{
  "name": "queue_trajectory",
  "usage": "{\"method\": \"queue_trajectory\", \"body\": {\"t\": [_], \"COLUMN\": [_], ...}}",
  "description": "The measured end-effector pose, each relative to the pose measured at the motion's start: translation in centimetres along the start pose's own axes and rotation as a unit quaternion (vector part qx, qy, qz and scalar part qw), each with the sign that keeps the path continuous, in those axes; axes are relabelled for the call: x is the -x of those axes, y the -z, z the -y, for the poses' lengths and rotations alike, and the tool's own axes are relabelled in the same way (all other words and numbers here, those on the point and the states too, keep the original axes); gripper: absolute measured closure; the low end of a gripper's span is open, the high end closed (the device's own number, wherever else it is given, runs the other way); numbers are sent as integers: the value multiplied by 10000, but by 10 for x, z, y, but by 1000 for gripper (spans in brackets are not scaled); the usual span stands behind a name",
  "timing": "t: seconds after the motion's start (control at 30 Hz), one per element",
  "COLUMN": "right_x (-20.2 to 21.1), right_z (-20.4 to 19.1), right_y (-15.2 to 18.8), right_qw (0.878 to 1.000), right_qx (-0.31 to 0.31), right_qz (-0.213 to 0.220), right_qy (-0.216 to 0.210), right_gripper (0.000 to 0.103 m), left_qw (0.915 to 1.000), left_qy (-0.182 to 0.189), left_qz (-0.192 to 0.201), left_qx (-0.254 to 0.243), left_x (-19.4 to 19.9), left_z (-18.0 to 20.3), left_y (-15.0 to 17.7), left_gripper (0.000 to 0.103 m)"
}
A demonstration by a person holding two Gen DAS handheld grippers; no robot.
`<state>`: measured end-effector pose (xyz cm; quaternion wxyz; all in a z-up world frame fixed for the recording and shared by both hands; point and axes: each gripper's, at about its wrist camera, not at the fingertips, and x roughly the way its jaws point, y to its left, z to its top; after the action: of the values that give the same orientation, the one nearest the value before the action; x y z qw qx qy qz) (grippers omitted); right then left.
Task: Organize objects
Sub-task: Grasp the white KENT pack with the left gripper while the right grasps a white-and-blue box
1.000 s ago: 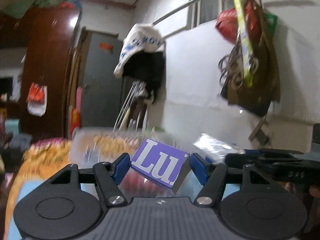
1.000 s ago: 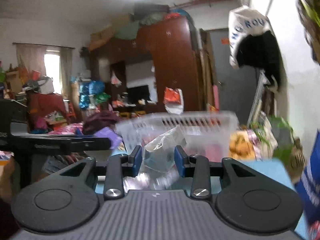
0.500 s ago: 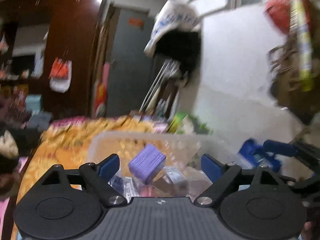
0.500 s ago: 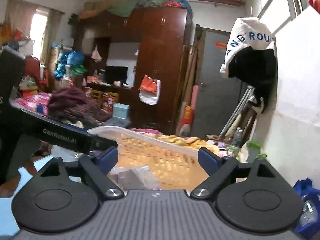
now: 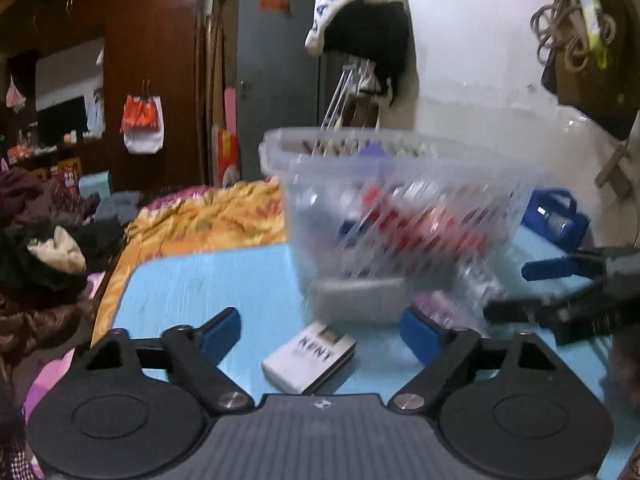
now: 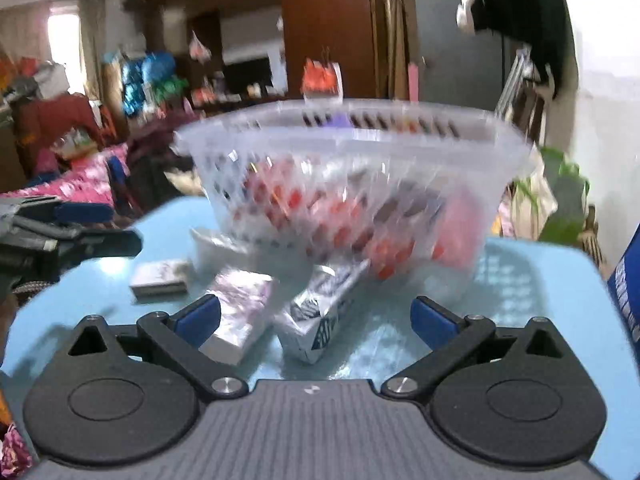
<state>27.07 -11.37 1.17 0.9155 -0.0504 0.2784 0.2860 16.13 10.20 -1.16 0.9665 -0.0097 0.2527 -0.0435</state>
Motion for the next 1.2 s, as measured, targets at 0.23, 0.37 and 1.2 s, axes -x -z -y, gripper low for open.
{"method": "queue_trajectory", "body": {"t": [0.23,0.37,1.2], "right_x": [-6,-7,40], "right_z": [9,9,43], "right_y": [11,18,37], "right_qw": [9997,9994,9983], "right_qx": [-202,-70,-417], "right_qz": [-162,-312,403], "right_qy": [-43,-107,-45], "right_gripper": [25,46,70], "left_qw": [9991,9976,9994], "left_qy": [22,22,83], "left_qz": [-387,-690,-346], "left_qx": [-188,25,-18], "left_x": [-19,-31,-16], "left_z": [0,-6,12], "left_y": [4,6,9], "left_gripper": [17,17,55]}}
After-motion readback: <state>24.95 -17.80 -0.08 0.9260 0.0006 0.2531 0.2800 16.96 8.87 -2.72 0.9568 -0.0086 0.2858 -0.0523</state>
